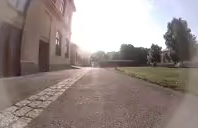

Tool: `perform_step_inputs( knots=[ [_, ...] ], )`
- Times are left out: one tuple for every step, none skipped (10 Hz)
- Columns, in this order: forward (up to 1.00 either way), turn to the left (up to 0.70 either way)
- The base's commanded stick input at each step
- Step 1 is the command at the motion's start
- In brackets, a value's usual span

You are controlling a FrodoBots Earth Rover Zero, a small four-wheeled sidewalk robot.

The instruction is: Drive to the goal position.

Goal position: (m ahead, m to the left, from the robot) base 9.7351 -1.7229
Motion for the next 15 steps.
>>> perform_step_inputs(
  knots=[
    [0.44,0.02],
    [0.44,0.02],
    [0.44,0.02],
    [0.44,0.02],
    [0.44,0.02],
    [0.44,0.02],
    [0.44,0.02],
    [0.44,0.02],
    [0.44,0.02],
    [0.44,0.02],
    [0.44,0.02],
    [0.44,0.02],
    [0.44,0.02],
    [0.44,0.02],
    [0.44,0.02]
  ],
)
